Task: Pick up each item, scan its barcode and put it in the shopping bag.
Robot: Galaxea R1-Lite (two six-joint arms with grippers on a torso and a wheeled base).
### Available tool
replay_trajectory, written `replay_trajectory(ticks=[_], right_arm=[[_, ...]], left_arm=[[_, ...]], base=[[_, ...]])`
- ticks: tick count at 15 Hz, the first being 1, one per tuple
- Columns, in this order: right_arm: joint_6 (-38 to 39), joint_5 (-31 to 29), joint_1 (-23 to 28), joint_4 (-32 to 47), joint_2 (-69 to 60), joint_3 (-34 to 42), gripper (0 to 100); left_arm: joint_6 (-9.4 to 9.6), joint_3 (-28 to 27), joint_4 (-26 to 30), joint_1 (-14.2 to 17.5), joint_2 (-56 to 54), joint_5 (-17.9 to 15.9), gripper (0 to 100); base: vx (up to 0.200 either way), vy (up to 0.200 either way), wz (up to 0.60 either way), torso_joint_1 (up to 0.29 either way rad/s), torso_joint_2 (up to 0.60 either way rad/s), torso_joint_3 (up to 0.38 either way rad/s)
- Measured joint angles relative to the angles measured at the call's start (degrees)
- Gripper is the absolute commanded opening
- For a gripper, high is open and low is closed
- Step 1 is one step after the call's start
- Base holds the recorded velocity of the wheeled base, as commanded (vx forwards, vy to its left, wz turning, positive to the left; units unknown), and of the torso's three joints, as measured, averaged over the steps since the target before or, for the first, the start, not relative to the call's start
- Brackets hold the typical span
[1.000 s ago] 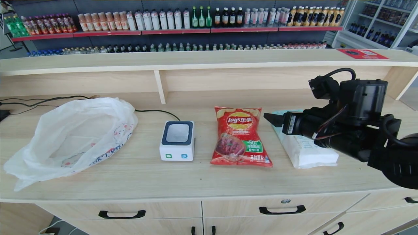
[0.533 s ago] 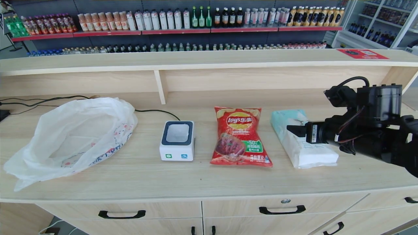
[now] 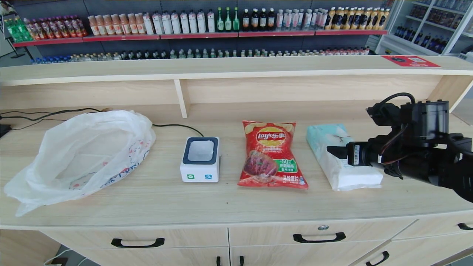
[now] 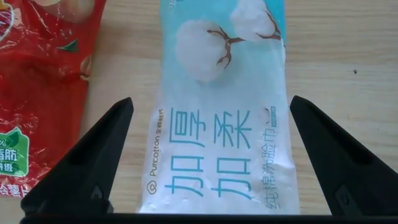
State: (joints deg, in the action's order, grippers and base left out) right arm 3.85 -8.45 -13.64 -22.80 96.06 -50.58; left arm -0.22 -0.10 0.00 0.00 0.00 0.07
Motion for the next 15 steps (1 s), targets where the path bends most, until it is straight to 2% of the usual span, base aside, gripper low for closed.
replay_trajectory(ticks=[9, 15], right_arm=[[0.6, -0.2, 0.3, -1.1, 2.6, 2.1, 100], [0.7, -0.3, 1.8, -2.2, 6.0, 0.6, 100]], left_arm=[[0.00, 0.0, 0.0, 0.0, 0.0, 0.0, 100], [-0.02, 0.0, 0.0, 0.0, 0.0, 0.0, 100]], base=[[0.000, 0.000, 0.00, 0.000, 0.00, 0.000], [0.000, 0.000, 0.00, 0.000, 0.00, 0.000]])
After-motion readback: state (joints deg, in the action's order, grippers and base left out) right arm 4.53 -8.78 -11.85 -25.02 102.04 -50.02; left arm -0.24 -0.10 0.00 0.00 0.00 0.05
